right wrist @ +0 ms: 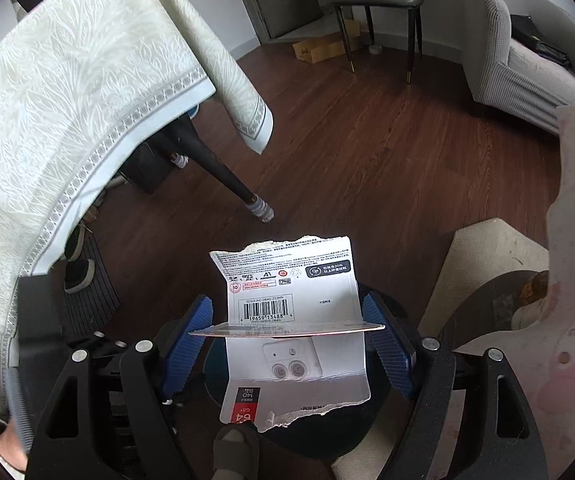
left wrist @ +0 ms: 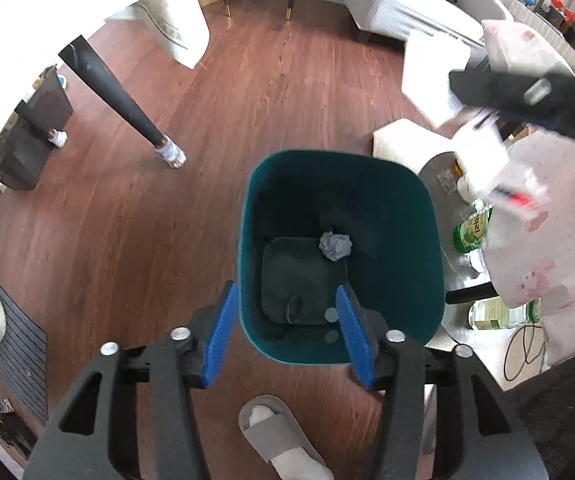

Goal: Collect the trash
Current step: 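Open the right tool over the green bin to drop the white packaging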

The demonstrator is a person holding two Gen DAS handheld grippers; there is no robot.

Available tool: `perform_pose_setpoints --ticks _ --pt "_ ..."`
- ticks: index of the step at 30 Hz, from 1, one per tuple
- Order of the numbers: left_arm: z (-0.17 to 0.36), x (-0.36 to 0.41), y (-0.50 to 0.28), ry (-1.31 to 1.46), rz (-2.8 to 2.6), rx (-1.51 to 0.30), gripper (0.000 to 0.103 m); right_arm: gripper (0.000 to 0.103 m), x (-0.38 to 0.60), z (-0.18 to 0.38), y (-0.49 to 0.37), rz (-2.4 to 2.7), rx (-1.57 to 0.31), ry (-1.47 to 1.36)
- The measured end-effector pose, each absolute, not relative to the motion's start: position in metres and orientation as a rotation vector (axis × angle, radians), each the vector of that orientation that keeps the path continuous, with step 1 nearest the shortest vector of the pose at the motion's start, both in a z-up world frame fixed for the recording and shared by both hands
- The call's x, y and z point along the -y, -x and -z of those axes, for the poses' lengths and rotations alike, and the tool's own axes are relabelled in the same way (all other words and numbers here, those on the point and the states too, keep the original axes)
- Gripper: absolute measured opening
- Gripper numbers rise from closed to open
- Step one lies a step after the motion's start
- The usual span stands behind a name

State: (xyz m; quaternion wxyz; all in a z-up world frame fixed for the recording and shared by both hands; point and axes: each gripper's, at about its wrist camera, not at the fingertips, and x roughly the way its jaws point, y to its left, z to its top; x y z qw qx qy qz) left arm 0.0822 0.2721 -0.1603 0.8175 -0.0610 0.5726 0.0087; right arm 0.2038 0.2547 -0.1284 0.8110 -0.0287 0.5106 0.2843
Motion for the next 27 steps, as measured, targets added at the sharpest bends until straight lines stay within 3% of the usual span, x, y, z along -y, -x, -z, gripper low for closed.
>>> perform_pose_setpoints --ticks 10,15,20,27 --pt "0.107 -0.290 -0.066 0.147 -0.042 -1.077 0.055 0.079 -0.267 0.163 -0.206 -0.577 -1.166 0.119" --pt "0.078 -0.288 -0.062 0.155 -0.038 -0.994 0.050 0.079 -0.273 0.179 -0.204 -0.573 -1.199 0.162" --pt "0.055 -0.285 -0.063 0.181 -0.040 -0.927 0.035 0.079 -0.278 0.190 -0.200 -0.571 -1.223 0.206" --pt "0.030 -0.281 -0.063 0.195 -0.018 -0.859 0.030 0.084 -0.279 0.199 -0.197 -0.567 -1.252 0.245"
